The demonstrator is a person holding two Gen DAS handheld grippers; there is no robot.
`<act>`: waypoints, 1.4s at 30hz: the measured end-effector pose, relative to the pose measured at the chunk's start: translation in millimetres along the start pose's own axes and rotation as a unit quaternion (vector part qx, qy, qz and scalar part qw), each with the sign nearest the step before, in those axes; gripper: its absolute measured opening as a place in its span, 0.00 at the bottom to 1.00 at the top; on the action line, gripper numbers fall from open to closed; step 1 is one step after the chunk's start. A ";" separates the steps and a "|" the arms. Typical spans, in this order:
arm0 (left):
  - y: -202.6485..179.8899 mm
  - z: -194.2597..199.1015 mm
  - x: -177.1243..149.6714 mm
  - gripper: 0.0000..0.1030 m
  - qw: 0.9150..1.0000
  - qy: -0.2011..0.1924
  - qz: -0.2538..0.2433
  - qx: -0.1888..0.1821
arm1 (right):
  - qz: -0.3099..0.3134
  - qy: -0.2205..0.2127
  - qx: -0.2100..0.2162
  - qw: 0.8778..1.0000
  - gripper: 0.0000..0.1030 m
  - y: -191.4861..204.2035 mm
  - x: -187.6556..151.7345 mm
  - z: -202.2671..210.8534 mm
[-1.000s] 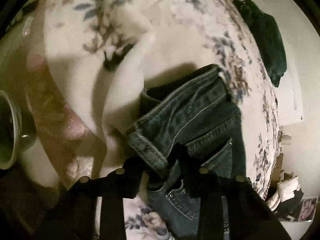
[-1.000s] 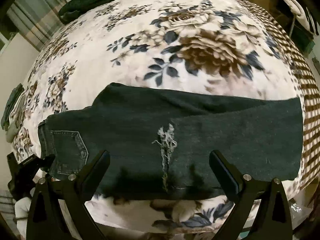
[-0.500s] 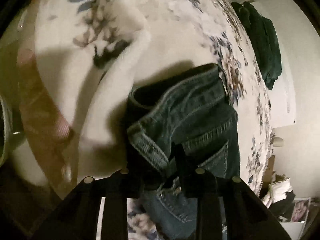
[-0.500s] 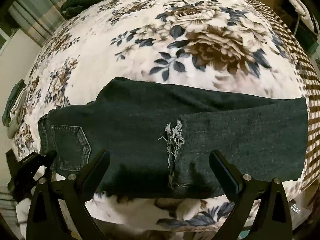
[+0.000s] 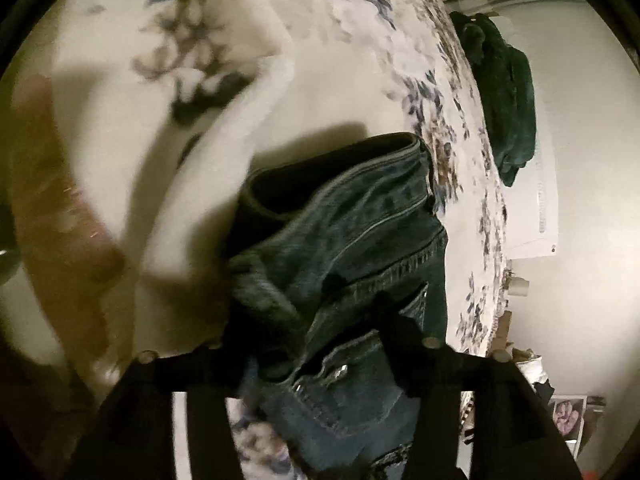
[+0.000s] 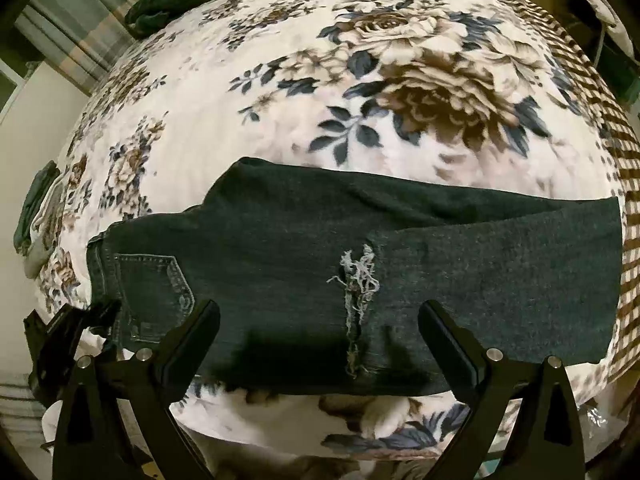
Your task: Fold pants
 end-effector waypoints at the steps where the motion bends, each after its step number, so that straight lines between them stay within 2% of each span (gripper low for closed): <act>1: 0.1 -4.0 3.2 0.59 1.000 0.003 0.000 -0.003 | 0.002 0.000 0.001 1.000 0.98 1.4 0.8 -0.3; 5: -1.4 -14.2 13.2 0.66 1.000 0.012 0.001 -0.007 | 0.007 0.001 0.003 1.000 0.98 3.8 2.0 -0.1; 7: -1.0 -13.7 12.9 0.64 1.000 0.010 0.004 -0.008 | 0.009 0.000 0.002 1.000 0.98 3.2 2.3 0.7; 8: -2.4 -12.7 12.2 0.59 1.000 0.008 -0.001 -0.002 | 0.009 0.000 0.000 1.000 0.98 2.1 2.6 0.5; 9: -3.8 -10.2 9.8 0.26 1.000 0.001 -0.013 0.018 | 0.008 0.001 0.000 1.000 0.98 0.5 2.7 0.5; 10: -3.5 -8.0 8.4 0.06 0.999 -0.003 -0.024 0.027 | 0.007 0.001 0.000 1.000 0.98 -0.8 2.8 0.5; 13: -17.3 11.9 -3.4 0.06 0.996 -0.036 -0.068 0.039 | 0.006 0.000 -0.007 1.000 0.98 -4.5 2.3 0.8; 16: -47.1 32.7 -22.1 0.06 0.989 -0.065 -0.123 0.047 | 0.010 0.000 -0.011 1.000 0.98 -7.1 0.1 -0.3; 20: -91.8 49.3 -48.3 0.06 0.979 -0.072 -0.187 0.043 | 0.011 0.005 -0.019 1.000 0.98 -11.1 -4.9 -3.6; 23: -118.2 54.7 -63.2 0.06 0.974 -0.067 -0.214 0.035 | 0.004 -0.002 -0.032 0.999 0.98 -18.4 -7.0 0.7; 25: -126.4 56.8 -66.9 0.06 0.974 -0.067 -0.214 0.033 | -0.008 -0.005 -0.028 1.000 0.98 -26.4 -7.2 4.8; 28: -102.9 46.6 -49.5 0.14 0.984 -0.065 -0.162 0.038 | -0.023 -0.003 -0.027 0.999 0.98 -38.7 -5.8 10.3; 29: -87.4 39.7 -40.3 0.20 0.988 -0.058 -0.137 0.038 | -0.027 -0.004 -0.025 0.999 0.98 -42.6 -4.6 13.2; 30: -69.3 32.2 -29.8 0.33 0.992 -0.047 -0.108 0.041 | -0.030 -0.005 -0.025 0.999 0.98 -45.4 -3.5 15.9; 31: -56.8 27.4 -24.5 0.35 0.995 -0.039 -0.086 0.039 | -0.030 -0.007 -0.027 0.999 0.98 -47.6 -2.0 19.0; 32: -28.8 18.3 -14.7 0.35 0.999 -0.022 -0.043 0.018 | -0.030 -0.008 -0.030 0.999 0.98 -49.5 -0.4 22.0; 34: 0.3 14.0 -10.6 0.36 1.000 -0.012 -0.003 0.000 | -0.030 -0.011 -0.029 0.999 0.98 -51.4 1.7 25.6; 35: 13.2 13.7 -10.3 0.36 0.999 -0.010 0.008 -0.036 | -0.029 -0.012 -0.028 0.999 0.98 -51.5 2.6 26.7; 37: 23.6 15.0 -12.1 0.38 0.997 -0.014 0.009 -0.077 | -0.024 -0.010 -0.029 0.999 0.98 -49.9 3.9 25.3; 39: 20.3 11.4 -10.3 0.40 0.997 -0.012 -0.008 -0.073 | -0.021 -0.005 -0.029 0.999 0.98 -47.1 3.5 22.2; 41: 15.5 4.2 -4.7 0.52 0.997 -0.008 -0.013 -0.077 | -0.016 0.000 -0.028 0.999 0.98 -41.7 1.6 16.9; 42: 10.3 0.2 -0.2 0.61 0.996 -0.006 -0.018 -0.082 | -0.013 0.002 -0.029 0.999 0.98 -38.8 0.7 14.2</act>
Point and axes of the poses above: each gripper's, at about its wrist camera, not at the fingertips, and z roughly against the way its jaws point, y to its left, x to its top, the point moved 1 cm from there along -z, roughly the way its jaws point, and after that the axes turned 10 degrees about y, right-handed, at the moved point
